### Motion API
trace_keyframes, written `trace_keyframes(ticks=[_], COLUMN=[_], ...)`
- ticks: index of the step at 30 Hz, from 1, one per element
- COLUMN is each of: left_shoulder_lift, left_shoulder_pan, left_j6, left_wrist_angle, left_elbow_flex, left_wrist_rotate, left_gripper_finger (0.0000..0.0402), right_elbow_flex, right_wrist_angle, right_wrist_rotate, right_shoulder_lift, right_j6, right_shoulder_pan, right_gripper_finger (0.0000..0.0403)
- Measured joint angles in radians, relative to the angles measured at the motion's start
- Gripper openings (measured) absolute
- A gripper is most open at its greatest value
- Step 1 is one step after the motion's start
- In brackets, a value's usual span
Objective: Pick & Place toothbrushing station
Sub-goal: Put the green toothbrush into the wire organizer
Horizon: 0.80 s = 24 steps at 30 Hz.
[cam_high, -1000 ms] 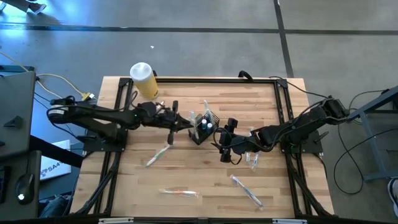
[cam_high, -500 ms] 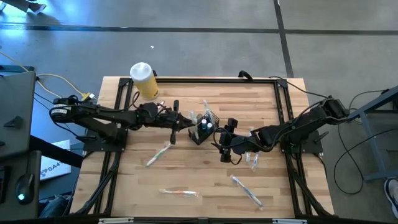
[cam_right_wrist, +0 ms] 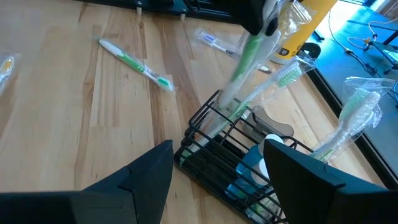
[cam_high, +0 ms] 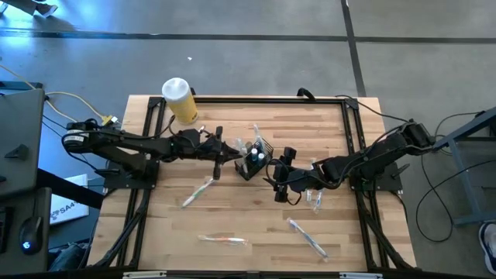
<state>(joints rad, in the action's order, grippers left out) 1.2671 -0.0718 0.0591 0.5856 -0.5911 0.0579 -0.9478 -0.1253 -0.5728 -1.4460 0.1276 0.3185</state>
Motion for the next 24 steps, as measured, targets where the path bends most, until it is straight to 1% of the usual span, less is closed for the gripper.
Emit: trace_keyframes(ticks=[6,14,17,24], left_shoulder_lift=[0.026,0.130,0.142,0.142], left_shoulder_pan=[0.000,0.000,0.000,0.000], left_j6=[-0.020,-0.065,-0.067,-0.067], left_wrist_angle=[-0.001,0.112,0.122,0.120], left_elbow_flex=[0.000,0.000,0.000,0.000], left_wrist_rotate=[0.032,0.069,0.086,0.085], left_gripper_finger=[0.0008,0.0008,0.0008,0.0008], right_elbow_flex=[0.000,0.000,0.000,0.000], right_wrist_angle=[0.000,0.000,0.000,-0.009], right_wrist_rotate=[0.000,0.000,0.000,0.000], right_shoulder_lift=[0.000,0.000,0.000,0.000], right_j6=[0.000,0.000,0.000,0.003], right_shoulder_pan=[0.000,0.000,0.000,0.000], right_gripper_finger=[0.0243,0.0243,0.0243,0.0243])
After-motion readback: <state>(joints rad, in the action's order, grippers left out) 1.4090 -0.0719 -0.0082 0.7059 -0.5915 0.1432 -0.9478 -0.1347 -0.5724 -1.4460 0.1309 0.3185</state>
